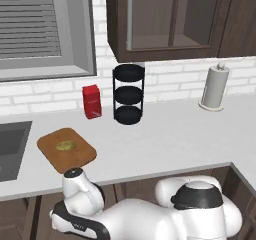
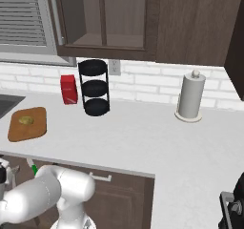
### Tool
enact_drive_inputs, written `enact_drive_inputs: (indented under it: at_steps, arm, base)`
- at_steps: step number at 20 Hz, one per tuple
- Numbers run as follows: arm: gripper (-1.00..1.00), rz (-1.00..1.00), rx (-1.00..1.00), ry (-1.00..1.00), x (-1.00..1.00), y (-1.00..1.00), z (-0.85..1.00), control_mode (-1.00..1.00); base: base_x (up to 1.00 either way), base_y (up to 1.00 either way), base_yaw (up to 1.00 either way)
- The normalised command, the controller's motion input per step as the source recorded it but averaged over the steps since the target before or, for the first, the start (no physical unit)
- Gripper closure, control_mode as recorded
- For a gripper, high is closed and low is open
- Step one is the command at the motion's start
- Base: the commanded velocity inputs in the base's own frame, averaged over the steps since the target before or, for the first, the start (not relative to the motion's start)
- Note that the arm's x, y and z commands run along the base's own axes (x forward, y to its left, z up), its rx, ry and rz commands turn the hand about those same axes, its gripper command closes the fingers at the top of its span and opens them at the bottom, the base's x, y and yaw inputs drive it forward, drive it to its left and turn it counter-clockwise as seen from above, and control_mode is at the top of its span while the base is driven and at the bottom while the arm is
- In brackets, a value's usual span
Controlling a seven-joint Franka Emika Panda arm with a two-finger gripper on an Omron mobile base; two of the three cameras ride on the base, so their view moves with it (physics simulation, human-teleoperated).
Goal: Place the appropriate cutting tool for cutting the potato skin on the cutting board.
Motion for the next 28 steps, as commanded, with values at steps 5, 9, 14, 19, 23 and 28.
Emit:
enact_drive_inputs:
  at_steps: [5, 9, 14, 19, 23, 28]
  arm:
    - [-1.0, 0.0, 0.0, 0.03, -0.2, 0.02, -0.3, -1.0]
    - [-1.0, 0.0, 0.0, 0.04, -0.22, 0.04, -0.27, -1.0]
    - [-1.0, 0.0, 0.02, 0.01, -0.2, 0.0, -0.13, -1.0]
    - [-1.0, 0.0, 0.07, 0.01, -0.75, 0.13, -0.02, -1.0]
    - [-1.0, 0.0, 0.09, 0.03, -0.92, 0.37, 0.0, -1.0]
    - [-1.0, 0.0, 0.05, 0.01, -0.9, 0.39, -0.1, -1.0]
  base:
    - [0.0, 0.0, 0.0]
    - [0.0, 0.0, 0.0]
    - [0.0, 0.0, 0.0]
    - [0.0, 0.0, 0.0]
    - [0.0, 0.0, 0.0]
    - [0.0, 0.0, 0.0]
